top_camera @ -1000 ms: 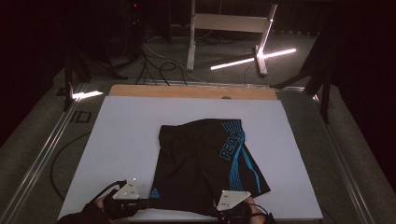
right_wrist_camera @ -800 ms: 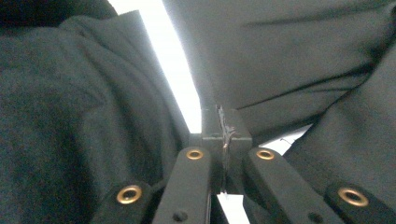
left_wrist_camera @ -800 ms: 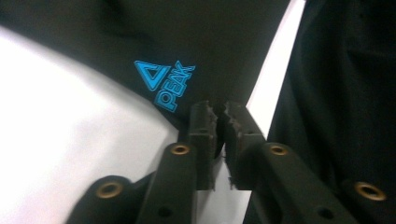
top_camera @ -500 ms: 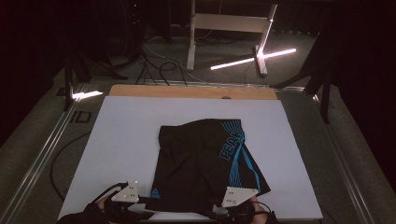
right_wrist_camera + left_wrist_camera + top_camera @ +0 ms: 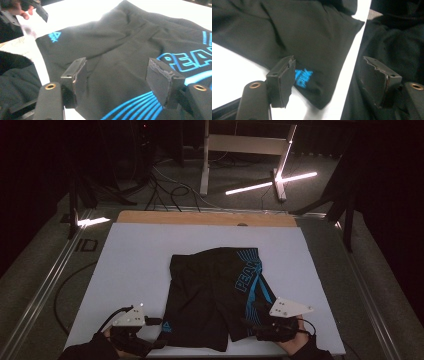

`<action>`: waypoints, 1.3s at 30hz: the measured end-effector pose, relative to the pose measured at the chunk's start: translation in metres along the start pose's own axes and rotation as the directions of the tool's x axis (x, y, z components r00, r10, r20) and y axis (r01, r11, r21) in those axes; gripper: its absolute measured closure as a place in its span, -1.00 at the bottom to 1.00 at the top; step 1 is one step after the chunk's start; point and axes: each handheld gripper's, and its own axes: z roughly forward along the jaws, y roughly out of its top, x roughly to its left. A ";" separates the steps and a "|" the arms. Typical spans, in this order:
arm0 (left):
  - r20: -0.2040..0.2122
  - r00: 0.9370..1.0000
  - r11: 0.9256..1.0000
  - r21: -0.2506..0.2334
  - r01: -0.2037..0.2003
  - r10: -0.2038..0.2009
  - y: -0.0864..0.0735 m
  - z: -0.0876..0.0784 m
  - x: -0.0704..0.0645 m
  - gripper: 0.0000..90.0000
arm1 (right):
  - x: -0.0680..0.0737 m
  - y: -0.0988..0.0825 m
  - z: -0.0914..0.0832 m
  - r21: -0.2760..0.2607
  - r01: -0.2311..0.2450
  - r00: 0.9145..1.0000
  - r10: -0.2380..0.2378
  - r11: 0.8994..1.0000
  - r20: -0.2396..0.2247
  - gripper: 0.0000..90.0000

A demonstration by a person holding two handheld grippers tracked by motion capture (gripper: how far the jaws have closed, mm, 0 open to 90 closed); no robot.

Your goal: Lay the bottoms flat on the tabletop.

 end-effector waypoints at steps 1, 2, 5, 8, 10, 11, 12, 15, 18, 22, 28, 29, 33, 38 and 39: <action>-0.005 1.000 1.000 -0.006 0.009 -0.009 0.002 0.000 0.001 -0.36 | -0.003 0.000 -0.001 -0.002 -0.006 1.000 0.006 1.000 0.005 -0.32; -0.016 1.000 1.000 -0.009 0.012 -0.013 0.005 0.000 0.001 -0.42 | -0.006 -0.001 -0.002 -0.001 -0.015 1.000 0.015 1.000 0.013 -0.34; -0.041 0.999 0.999 -0.020 0.026 -0.027 0.012 0.000 0.003 -0.59 | -0.014 -0.003 -0.003 0.002 -0.031 0.999 0.031 1.000 0.019 -0.41; -0.065 0.997 0.999 -0.019 0.036 -0.037 0.020 0.001 0.004 -0.66 | -0.019 -0.005 -0.004 0.010 -0.051 0.999 0.051 0.999 0.013 -0.55; -0.066 0.997 0.999 -0.030 0.040 -0.042 0.026 0.003 0.004 -0.67 | -0.022 -0.006 -0.005 0.009 -0.060 0.998 0.060 0.998 0.009 -0.67; -0.059 0.997 0.998 -0.048 0.038 -0.041 0.028 0.003 0.004 -0.70 | -0.023 -0.007 -0.006 0.006 -0.067 0.998 0.067 0.998 0.006 -0.70; -0.067 0.997 0.998 -0.053 0.032 -0.036 0.032 0.004 0.004 -0.76 | -0.024 -0.008 -0.007 0.001 -0.074 0.997 0.074 0.997 0.000 -0.71; -0.097 0.995 0.998 -0.066 0.023 -0.029 0.039 0.007 0.003 -0.87 | -0.025 -0.008 -0.010 -0.013 -0.068 0.998 0.068 0.998 -0.013 -0.77; -0.079 0.997 0.998 -0.059 0.004 -0.009 0.055 0.011 0.002 -0.99 | -0.025 -0.009 -0.017 -0.034 -0.048 0.999 0.049 0.998 0.015 -0.78; -0.072 0.997 0.999 -0.042 -0.022 0.019 0.069 0.016 -0.002 -1.00 | -0.025 -0.010 -0.022 -0.046 -0.041 0.999 0.041 0.998 0.012 -0.78; -0.067 0.996 0.996 -0.066 -0.061 0.057 0.087 0.028 -0.010 -1.00 | -0.030 -0.014 -0.032 -0.039 -0.035 0.999 0.036 0.999 0.029 -0.77; -0.056 0.996 0.996 -0.065 -0.067 0.063 0.090 0.030 -0.012 -1.00 | -0.031 -0.016 -0.034 -0.041 -0.035 0.999 0.036 0.999 0.031 -0.77; -0.024 0.995 0.993 -0.062 -0.098 0.097 0.098 0.040 -0.021 -1.00 | -0.033 -0.020 -0.038 -0.023 -0.035 0.999 0.036 0.999 0.025 -0.77; 0.064 0.988 0.990 -0.040 -0.137 0.139 0.106 0.062 -0.035 -1.00 | -0.029 -0.033 -0.040 0.048 -0.036 0.999 0.035 0.998 0.020 -0.70; 0.064 0.988 0.990 -0.040 -0.137 0.139 0.106 0.062 -0.035 -1.00 | -0.029 -0.033 -0.040 0.048 -0.036 0.999 0.035 0.998 0.020 -0.70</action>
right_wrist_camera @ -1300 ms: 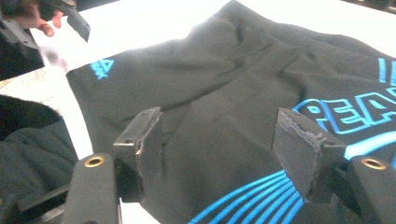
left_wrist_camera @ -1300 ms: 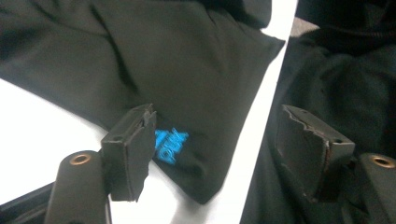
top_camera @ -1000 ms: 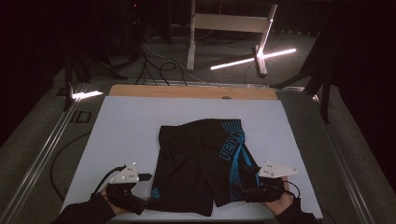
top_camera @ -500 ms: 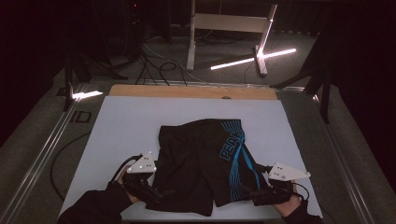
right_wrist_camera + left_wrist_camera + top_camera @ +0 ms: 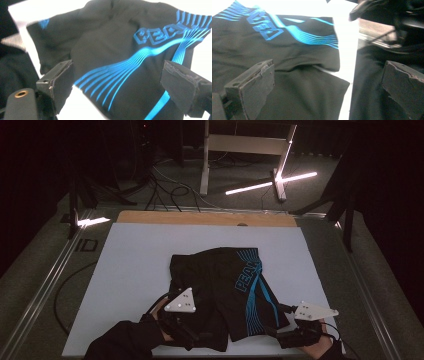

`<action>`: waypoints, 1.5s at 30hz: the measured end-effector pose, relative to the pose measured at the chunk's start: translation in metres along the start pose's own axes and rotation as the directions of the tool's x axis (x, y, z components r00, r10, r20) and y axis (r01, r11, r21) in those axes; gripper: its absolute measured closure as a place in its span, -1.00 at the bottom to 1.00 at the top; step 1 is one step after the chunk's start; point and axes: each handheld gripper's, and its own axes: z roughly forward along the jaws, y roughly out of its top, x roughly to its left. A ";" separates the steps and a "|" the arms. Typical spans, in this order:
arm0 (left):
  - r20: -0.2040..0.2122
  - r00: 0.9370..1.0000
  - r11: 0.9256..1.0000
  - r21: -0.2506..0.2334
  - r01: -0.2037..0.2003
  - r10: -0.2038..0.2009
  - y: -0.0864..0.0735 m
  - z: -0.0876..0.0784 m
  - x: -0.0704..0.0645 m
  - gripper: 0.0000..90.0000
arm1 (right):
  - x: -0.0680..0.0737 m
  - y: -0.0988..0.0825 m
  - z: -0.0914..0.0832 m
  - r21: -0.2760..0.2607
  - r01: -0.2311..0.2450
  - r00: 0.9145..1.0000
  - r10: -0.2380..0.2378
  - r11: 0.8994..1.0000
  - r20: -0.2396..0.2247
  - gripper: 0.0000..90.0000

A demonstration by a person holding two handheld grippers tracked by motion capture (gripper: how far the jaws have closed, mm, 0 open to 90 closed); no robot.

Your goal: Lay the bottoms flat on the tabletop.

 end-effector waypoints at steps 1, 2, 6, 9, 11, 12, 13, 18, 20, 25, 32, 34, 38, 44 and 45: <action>0.015 1.000 1.000 0.003 -0.012 0.012 0.001 0.008 -0.003 -1.00 | 0.001 -0.002 0.001 0.018 -0.002 1.000 0.003 1.000 -0.010 -0.69; 0.020 1.000 1.000 0.003 -0.013 0.013 0.002 0.012 -0.004 -1.00 | 0.001 -0.007 0.003 0.054 0.010 0.999 -0.008 0.999 -0.037 -0.59; 0.057 0.998 0.999 0.014 -0.033 0.032 0.003 0.030 -0.010 -0.97 | -0.003 -0.010 0.004 0.075 -0.003 1.000 0.005 0.997 -0.030 -0.36; 0.085 0.994 0.998 0.022 -0.065 0.063 0.005 0.043 -0.017 -0.87 | -0.009 -0.012 0.000 0.065 -0.011 1.000 0.012 0.998 -0.011 -0.23; 0.103 0.991 0.996 0.026 -0.084 0.081 0.006 0.053 -0.021 -0.78 | -0.011 -0.013 -0.003 0.059 -0.015 1.000 0.015 0.998 0.005 -0.14; 0.103 0.991 0.996 0.026 -0.084 0.081 0.006 0.053 -0.021 -0.70 | -0.011 -0.013 -0.003 0.059 -0.015 1.000 0.015 0.998 0.005 -0.14; 0.118 0.988 0.994 0.041 -0.105 0.100 0.007 0.063 -0.025 -0.70 | -0.013 -0.014 -0.004 0.058 -0.006 1.000 0.004 0.998 0.020 -0.13; 0.143 0.983 0.991 0.058 -0.123 0.113 0.005 0.082 -0.029 -0.38 | -0.024 -0.020 -0.010 0.076 -0.015 0.997 0.009 0.997 0.077 -0.05; 0.135 0.985 0.990 0.079 -0.118 0.107 0.003 0.093 -0.028 -0.24 | -0.029 -0.023 -0.010 0.099 -0.020 0.995 0.010 0.995 0.102 0.02; 0.093 0.990 0.981 0.151 -0.120 0.107 -0.004 0.110 -0.026 0.06 | -0.035 -0.029 -0.007 0.144 -0.059 0.991 0.040 0.988 0.128 0.11; 0.039 0.991 0.966 0.218 -0.136 0.131 -0.014 0.123 -0.024 0.27 | -0.034 -0.037 0.006 0.253 -0.040 0.993 0.011 0.967 0.117 0.20; 0.028 0.989 0.964 0.224 -0.146 0.143 -0.013 0.123 -0.024 0.38 | -0.034 -0.037 0.007 0.273 -0.031 0.992 -0.003 0.961 0.124 0.36; -0.007 0.983 0.955 0.239 -0.175 0.182 -0.012 0.124 -0.025 0.59 | -0.033 -0.036 0.007 0.285 -0.023 0.992 -0.015 0.958 0.128 0.61; 0.003 0.988 0.966 0.211 -0.152 0.155 -0.006 0.121 -0.024 0.90 | -0.033 -0.033 0.005 0.272 -0.035 0.991 -0.002 0.962 0.134 0.90; 0.012 0.989 0.969 0.200 -0.148 0.148 -0.002 0.116 -0.023 0.91 | -0.034 -0.031 0.002 0.251 -0.055 0.991 0.022 0.966 0.132 0.92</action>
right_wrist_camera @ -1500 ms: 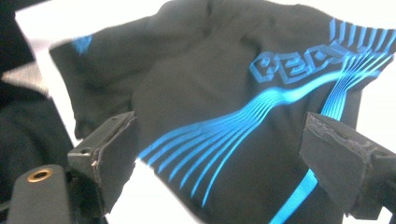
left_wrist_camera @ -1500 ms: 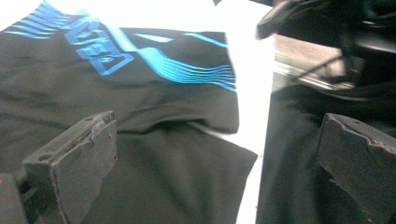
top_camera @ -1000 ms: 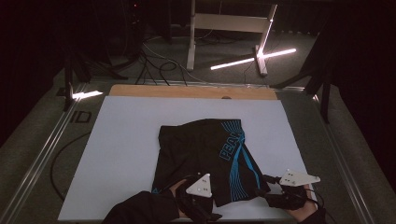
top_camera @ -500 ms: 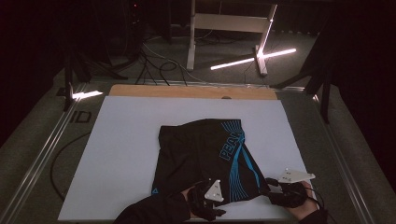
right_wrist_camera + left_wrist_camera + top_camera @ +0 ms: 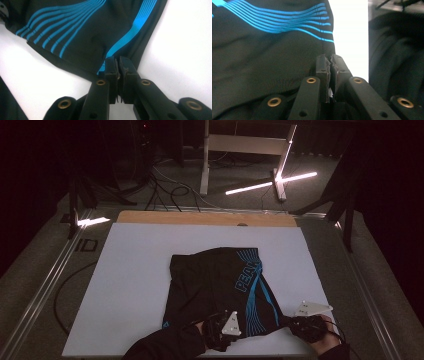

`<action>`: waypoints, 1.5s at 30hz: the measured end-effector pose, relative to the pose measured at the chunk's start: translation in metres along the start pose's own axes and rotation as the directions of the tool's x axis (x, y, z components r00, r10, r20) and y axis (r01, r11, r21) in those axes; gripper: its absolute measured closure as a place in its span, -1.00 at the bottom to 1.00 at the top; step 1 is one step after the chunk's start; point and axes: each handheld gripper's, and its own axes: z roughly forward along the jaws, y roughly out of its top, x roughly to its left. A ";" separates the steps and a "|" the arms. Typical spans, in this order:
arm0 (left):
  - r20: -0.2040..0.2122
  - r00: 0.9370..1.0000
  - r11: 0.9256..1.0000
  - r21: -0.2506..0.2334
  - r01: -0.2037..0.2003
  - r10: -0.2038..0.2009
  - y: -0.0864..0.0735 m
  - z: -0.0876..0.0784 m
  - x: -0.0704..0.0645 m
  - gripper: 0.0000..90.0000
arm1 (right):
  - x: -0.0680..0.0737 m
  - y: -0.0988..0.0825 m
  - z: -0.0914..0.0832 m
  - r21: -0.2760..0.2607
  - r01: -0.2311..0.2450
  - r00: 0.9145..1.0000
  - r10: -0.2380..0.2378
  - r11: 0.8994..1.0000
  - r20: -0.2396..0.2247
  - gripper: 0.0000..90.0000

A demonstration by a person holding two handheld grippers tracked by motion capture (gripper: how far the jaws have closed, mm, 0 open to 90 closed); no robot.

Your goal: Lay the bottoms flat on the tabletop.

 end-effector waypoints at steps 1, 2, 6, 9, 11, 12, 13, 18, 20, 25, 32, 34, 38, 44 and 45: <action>0.004 1.000 1.000 -0.003 -0.005 0.005 0.002 -0.004 0.001 0.92 | -0.001 0.001 -0.003 -0.016 -0.013 1.000 0.013 1.000 -0.003 0.93; 0.004 1.000 1.000 -0.003 -0.005 0.005 0.002 -0.004 0.001 0.93 | -0.001 0.001 -0.003 -0.016 -0.013 1.000 0.013 1.000 -0.003 0.93; 0.011 1.000 0.999 -0.034 -0.005 0.005 0.009 -0.023 0.002 0.96 | 0.002 0.006 -0.014 -0.072 -0.019 1.000 0.019 0.997 0.002 0.93; 0.000 1.000 0.999 -0.050 -0.007 0.007 0.012 -0.037 0.004 0.96 | 0.007 0.009 -0.017 -0.075 -0.005 1.000 0.005 0.997 -0.009 0.94; -0.001 1.000 0.998 -0.061 -0.008 0.008 0.013 -0.047 0.005 0.96 | 0.010 0.011 -0.020 -0.081 0.000 1.000 -0.001 0.997 -0.021 0.94; -0.002 1.000 0.998 -0.061 -0.007 0.007 0.012 -0.050 0.005 0.96 | 0.012 0.012 -0.023 -0.085 0.000 1.000 -0.003 0.996 -0.031 0.94; 0.001 1.000 0.998 -0.067 0.000 0.000 0.011 -0.053 0.005 0.96 | 0.014 0.012 -0.024 -0.087 -0.001 0.999 -0.002 0.996 -0.032 0.94; 0.015 1.000 0.998 -0.057 0.012 -0.011 0.000 -0.061 0.004 0.96 | 0.022 0.011 -0.024 -0.066 0.042 0.996 -0.047 0.997 -0.078 0.94; 0.018 1.000 0.998 -0.054 0.016 -0.015 -0.003 -0.060 0.004 0.96 | 0.025 0.011 -0.024 -0.059 0.042 0.996 -0.046 0.997 -0.081 0.94; 0.055 0.998 0.999 -0.019 0.032 -0.030 -0.019 -0.048 0.002 0.95 | 0.031 0.004 -0.023 -0.033 0.051 0.993 -0.054 0.998 -0.105 0.94; 0.087 0.994 0.998 -0.007 0.060 -0.059 -0.028 -0.037 0.002 0.95 | 0.031 0.001 -0.017 0.007 0.054 0.991 -0.053 0.999 -0.120 0.93; 0.110 0.992 0.998 0.009 0.059 -0.060 -0.030 -0.032 0.001 0.95 | 0.032 -0.001 -0.013 0.036 0.060 0.990 -0.055 0.998 -0.127 0.93; 0.123 0.991 0.998 0.029 0.048 -0.051 -0.032 -0.026 0.000 0.93 | 0.032 -0.001 -0.011 0.047 0.061 0.990 -0.055 0.997 -0.133 0.93; 0.140 0.987 0.997 0.031 0.073 -0.076 -0.035 -0.022 0.002 0.88 | 0.031 -0.004 -0.003 0.098 0.075 0.988 -0.061 0.992 -0.140 0.92; 0.142 0.987 0.997 0.030 0.076 -0.079 -0.035 -0.021 0.002 0.86 | 0.031 -0.004 -0.002 0.104 0.074 0.988 -0.059 0.992 -0.142 0.92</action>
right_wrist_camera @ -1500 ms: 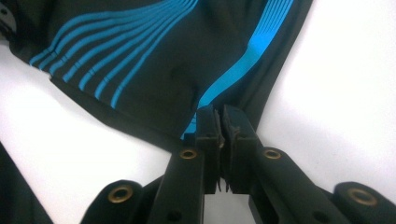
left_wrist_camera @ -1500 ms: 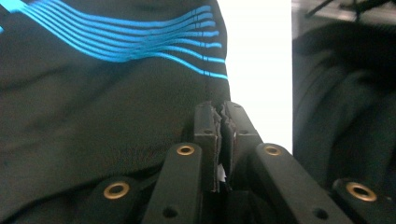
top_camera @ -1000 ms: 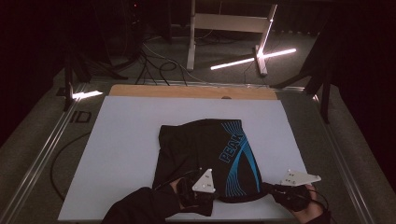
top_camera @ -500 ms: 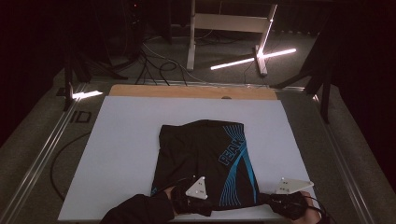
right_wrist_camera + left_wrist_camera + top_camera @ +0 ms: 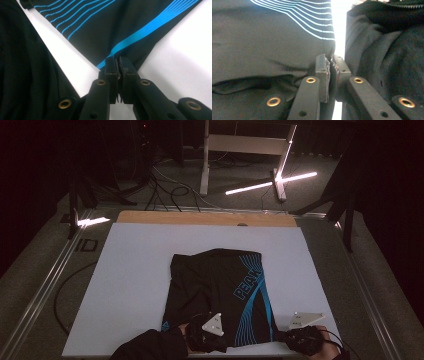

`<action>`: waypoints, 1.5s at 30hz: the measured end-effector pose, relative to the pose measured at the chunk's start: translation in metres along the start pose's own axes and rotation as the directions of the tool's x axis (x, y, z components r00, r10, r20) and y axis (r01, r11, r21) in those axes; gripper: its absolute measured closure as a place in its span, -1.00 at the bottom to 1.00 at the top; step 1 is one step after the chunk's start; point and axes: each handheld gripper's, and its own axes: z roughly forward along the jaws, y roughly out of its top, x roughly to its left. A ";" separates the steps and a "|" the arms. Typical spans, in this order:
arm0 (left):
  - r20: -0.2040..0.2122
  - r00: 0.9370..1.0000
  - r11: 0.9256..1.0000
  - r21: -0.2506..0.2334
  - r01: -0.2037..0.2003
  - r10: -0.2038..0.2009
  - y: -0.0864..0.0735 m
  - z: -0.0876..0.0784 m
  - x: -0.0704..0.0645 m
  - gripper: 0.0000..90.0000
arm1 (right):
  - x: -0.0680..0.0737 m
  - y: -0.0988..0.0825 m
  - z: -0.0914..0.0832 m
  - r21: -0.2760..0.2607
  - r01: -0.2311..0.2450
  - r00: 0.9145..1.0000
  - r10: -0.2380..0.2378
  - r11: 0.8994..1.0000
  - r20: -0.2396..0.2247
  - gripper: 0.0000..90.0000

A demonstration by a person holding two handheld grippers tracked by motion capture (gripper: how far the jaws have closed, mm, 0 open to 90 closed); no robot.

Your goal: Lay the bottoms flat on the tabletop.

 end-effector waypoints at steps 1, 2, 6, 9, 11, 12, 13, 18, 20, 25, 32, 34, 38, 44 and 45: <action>0.004 1.000 1.000 0.004 -0.003 0.003 0.000 0.000 0.000 0.85 | 0.000 0.000 0.001 0.002 0.001 1.000 -0.001 1.000 0.002 0.91; 0.006 1.000 1.000 0.007 -0.006 0.006 0.000 0.000 0.000 0.82 | 0.000 0.001 0.001 0.004 -0.001 1.000 0.001 1.000 0.000 0.91; 0.031 0.999 1.000 -0.012 -0.021 0.021 0.001 -0.002 -0.002 0.58 | -0.001 0.001 -0.001 -0.013 -0.011 1.000 0.011 1.000 -0.010 0.84; 0.015 1.000 0.999 -0.040 -0.025 0.026 0.002 -0.005 -0.003 0.17 | -0.003 0.001 -0.006 -0.060 -0.042 0.999 0.040 0.997 -0.032 0.66; 0.013 1.000 0.998 -0.065 -0.014 0.015 0.004 -0.009 -0.003 -0.03 | -0.005 0.001 -0.009 -0.085 -0.062 0.998 0.059 0.994 -0.037 0.49; 0.013 1.000 0.998 -0.065 -0.014 0.015 0.004 -0.009 -0.003 -0.10 | -0.006 0.001 -0.011 -0.101 -0.068 0.997 0.064 0.993 -0.042 0.38; 0.006 1.000 0.996 -0.084 -0.011 0.011 0.006 -0.013 -0.003 -0.18 | -0.006 0.002 -0.013 -0.119 -0.088 0.995 0.083 0.989 -0.046 0.33; -0.007 1.000 0.995 -0.102 -0.010 0.009 0.009 -0.019 -0.005 -0.45 | -0.007 0.005 -0.019 -0.181 -0.101 0.995 0.095 0.978 -0.041 0.08; -0.014 1.000 0.994 -0.107 -0.007 0.006 0.011 -0.021 -0.005 -0.62 | -0.007 0.007 -0.023 -0.210 -0.108 0.994 0.101 0.972 -0.045 -0.04; -0.009 1.000 0.992 -0.128 -0.004 0.003 0.013 -0.026 -0.004 -0.67 | -0.005 0.011 -0.023 -0.226 -0.089 0.996 0.088 0.970 -0.016 -0.26; 0.016 1.000 0.986 -0.167 0.014 -0.011 0.015 -0.039 0.001 -0.85 | -0.005 0.022 -0.024 -0.256 -0.064 0.998 0.065 0.964 -0.003 -0.70; 0.009 1.000 0.985 -0.172 0.015 -0.013 0.015 -0.041 0.002 -0.87 | -0.005 0.024 -0.024 -0.262 -0.061 0.998 0.061 0.963 -0.011 -0.71; 0.004 1.000 0.982 -0.189 0.017 -0.016 0.014 -0.050 0.006 -0.98 | -0.008 0.035 -0.029 -0.301 -0.040 0.999 0.037 0.953 -0.015 -0.80; -0.026 0.999 0.977 -0.209 0.037 -0.043 0.009 -0.062 0.014 -1.00 | -0.011 0.049 -0.032 -0.332 -0.018 1.000 0.014 0.943 -0.014 -0.80; -0.029 0.998 0.976 -0.213 0.043 -0.051 0.007 -0.065 0.016 -1.00 | -0.012 0.052 -0.032 -0.336 -0.012 1.000 0.010 0.942 -0.008 -0.80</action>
